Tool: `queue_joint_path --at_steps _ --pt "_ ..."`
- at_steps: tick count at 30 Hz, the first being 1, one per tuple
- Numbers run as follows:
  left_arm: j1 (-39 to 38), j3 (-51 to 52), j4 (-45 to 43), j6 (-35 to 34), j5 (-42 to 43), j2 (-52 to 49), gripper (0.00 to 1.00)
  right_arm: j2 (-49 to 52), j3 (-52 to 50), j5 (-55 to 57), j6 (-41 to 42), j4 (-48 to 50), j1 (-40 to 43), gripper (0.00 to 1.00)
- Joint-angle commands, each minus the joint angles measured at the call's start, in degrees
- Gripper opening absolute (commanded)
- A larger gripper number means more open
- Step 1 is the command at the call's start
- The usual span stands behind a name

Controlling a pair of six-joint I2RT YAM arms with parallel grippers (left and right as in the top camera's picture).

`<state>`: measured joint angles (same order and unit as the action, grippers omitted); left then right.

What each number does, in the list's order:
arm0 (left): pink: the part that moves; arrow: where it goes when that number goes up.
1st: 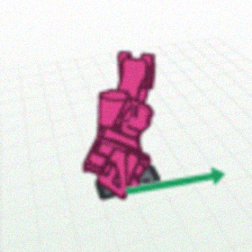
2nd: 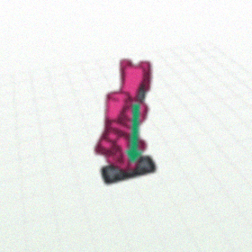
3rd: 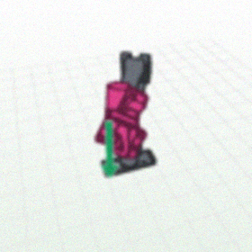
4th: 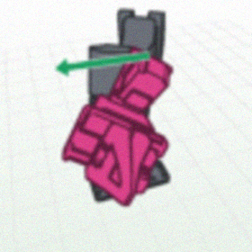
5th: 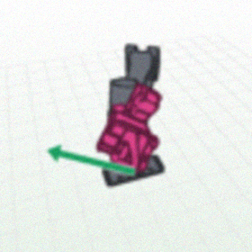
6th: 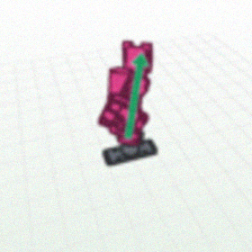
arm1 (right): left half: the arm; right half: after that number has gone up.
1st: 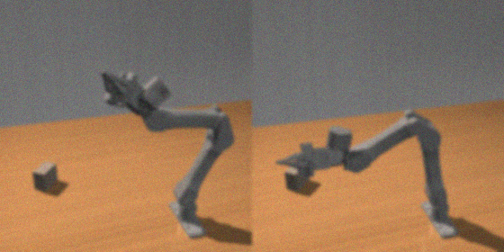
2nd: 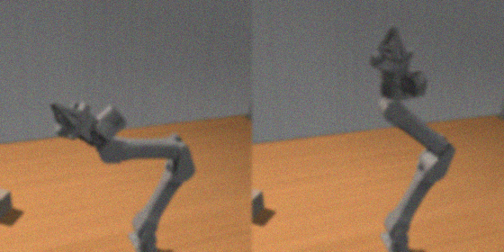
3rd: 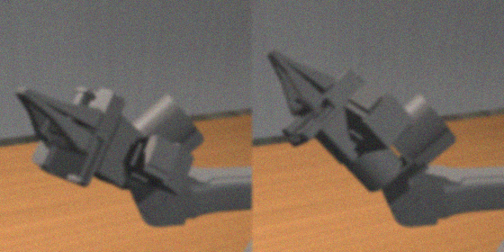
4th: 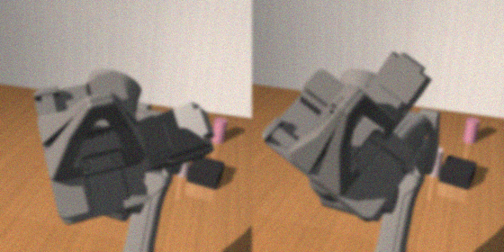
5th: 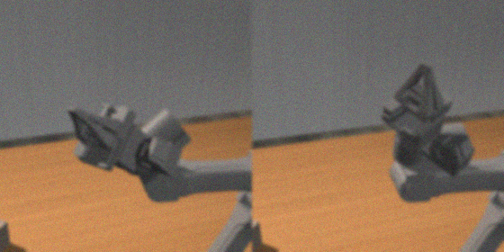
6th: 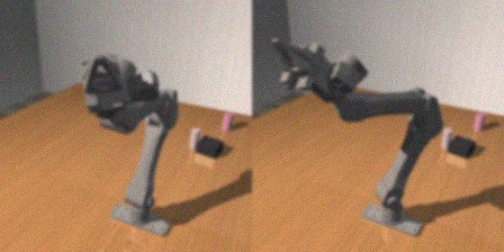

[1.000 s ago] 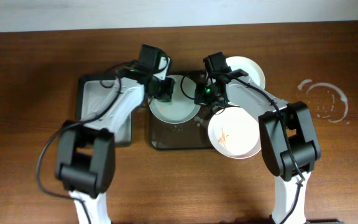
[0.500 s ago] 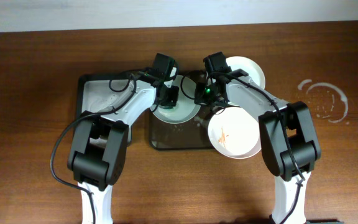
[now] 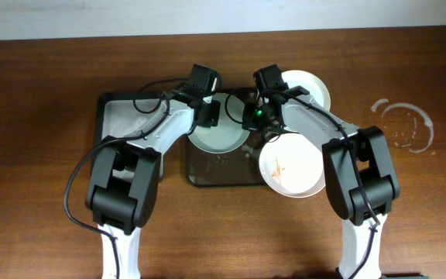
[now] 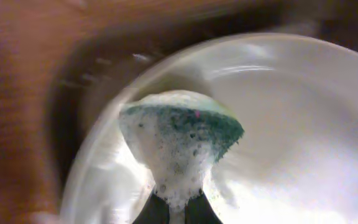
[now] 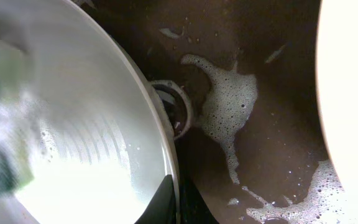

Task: Clean dirty plates on tray and stack at the side
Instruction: 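Scrub the held plate with the sponge in the left gripper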

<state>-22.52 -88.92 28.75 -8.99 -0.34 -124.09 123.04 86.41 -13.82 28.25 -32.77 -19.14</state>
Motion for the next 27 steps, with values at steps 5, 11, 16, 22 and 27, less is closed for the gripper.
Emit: queue_joint_path --at_steps 5,11,16,22,27 --pt "-0.2 -0.1 0.9 1.8 16.4 -1.2 0.01 0.5 0.6 -1.0 -0.8 0.2 0.1 0.04" --pt "-0.2 -0.1 -2.0 1.7 -5.2 -1.3 0.01 0.5 0.6 -1.0 -0.8 0.2 0.1 0.04" --pt "-0.2 -0.1 -0.8 1.7 -13.2 -1.3 0.01 0.5 0.6 -1.0 -0.8 0.2 0.1 0.04" --pt "-0.2 -0.1 12.7 1.8 -2.8 -1.3 0.01 0.5 0.6 -1.0 -0.8 0.2 0.1 0.04" --pt "-0.2 -0.1 14.9 1.8 14.3 -1.3 0.01 0.5 0.6 -1.0 -0.8 0.2 0.1 0.04"
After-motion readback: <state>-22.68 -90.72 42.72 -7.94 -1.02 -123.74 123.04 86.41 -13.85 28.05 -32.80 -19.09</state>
